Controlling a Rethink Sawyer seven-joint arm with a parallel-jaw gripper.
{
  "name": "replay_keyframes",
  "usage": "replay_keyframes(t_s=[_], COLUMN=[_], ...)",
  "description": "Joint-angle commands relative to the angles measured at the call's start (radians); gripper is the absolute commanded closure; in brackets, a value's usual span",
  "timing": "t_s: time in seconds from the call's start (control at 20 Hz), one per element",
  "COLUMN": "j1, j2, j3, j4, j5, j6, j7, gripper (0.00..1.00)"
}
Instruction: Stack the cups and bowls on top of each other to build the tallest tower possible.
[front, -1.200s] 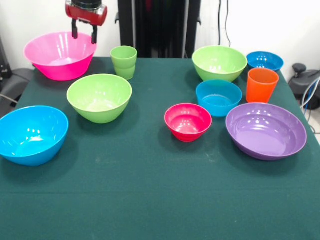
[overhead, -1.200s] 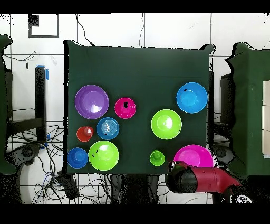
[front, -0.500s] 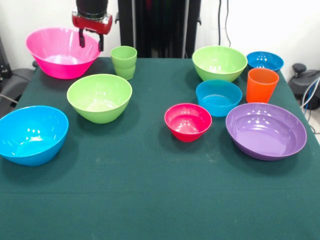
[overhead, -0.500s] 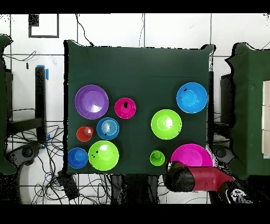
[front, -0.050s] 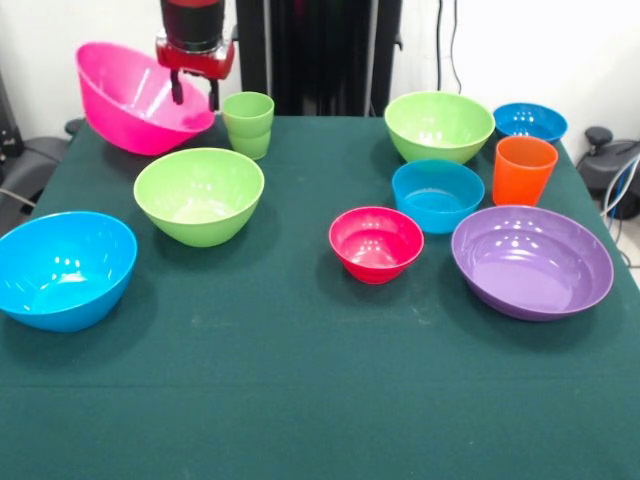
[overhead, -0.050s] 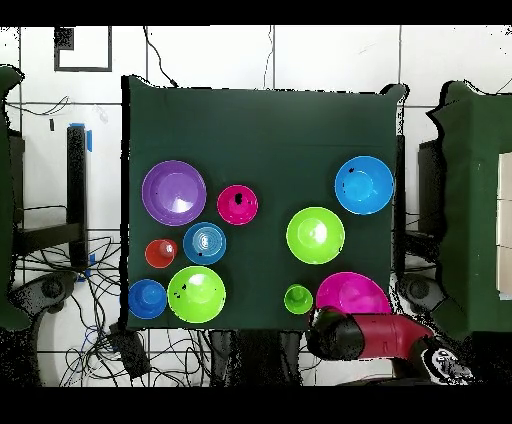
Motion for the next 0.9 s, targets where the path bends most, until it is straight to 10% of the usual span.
replay_keyframes(t_s=[0.05, 0.9], j1=[0.011, 0.038], j2=[0.069, -0.266], j3=[0.079, 0.073], j4=[-0.106, 0.03], j5=[0.016, 0.09], j6=[-0.078, 0.179], j7=[0.07, -0.05], gripper=[0.0, 0.0])
